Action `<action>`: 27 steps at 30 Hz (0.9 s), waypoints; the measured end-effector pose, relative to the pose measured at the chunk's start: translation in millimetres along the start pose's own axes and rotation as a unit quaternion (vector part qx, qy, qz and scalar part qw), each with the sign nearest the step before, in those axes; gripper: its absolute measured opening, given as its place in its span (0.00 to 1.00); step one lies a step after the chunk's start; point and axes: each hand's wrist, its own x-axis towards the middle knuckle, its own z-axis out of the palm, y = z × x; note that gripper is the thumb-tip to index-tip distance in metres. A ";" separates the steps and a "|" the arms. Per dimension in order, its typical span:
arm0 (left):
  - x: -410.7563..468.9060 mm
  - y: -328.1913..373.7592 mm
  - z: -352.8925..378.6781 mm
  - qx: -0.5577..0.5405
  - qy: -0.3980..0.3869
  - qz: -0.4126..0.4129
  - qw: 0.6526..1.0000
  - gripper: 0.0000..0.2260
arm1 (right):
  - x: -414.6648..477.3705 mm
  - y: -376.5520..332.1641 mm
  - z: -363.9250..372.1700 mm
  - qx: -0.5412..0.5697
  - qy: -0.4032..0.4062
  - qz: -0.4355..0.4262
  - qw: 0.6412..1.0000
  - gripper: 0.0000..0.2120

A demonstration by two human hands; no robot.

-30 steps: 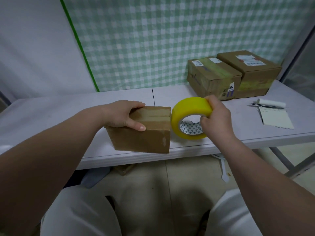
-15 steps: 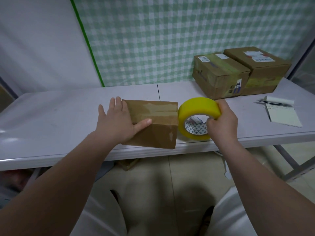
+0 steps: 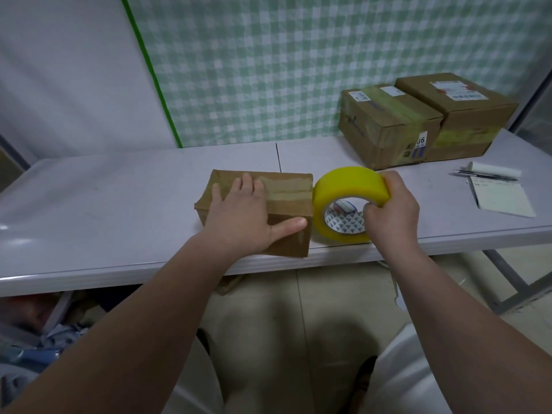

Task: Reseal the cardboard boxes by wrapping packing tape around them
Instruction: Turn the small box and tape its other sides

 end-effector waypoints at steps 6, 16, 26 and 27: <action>-0.2 27.1 -1.1 -0.030 0.001 0.035 0.999 0.55 | 0.0 0.2 -1.5 0.000 0.000 -0.003 1.000 0.21; 1.8 48.0 -2.3 -0.054 -0.016 0.064 0.996 0.45 | -4.8 2.3 -3.2 0.024 0.004 0.032 0.999 0.21; 11.6 -7.8 -15.5 -0.067 -0.026 0.010 0.997 0.56 | -7.6 -4.3 -2.8 0.043 -0.014 0.076 0.996 0.18; 13.9 -3.7 -19.4 -0.078 -0.043 0.038 0.995 0.56 | -6.2 -7.1 -3.3 0.036 -0.013 0.071 0.997 0.18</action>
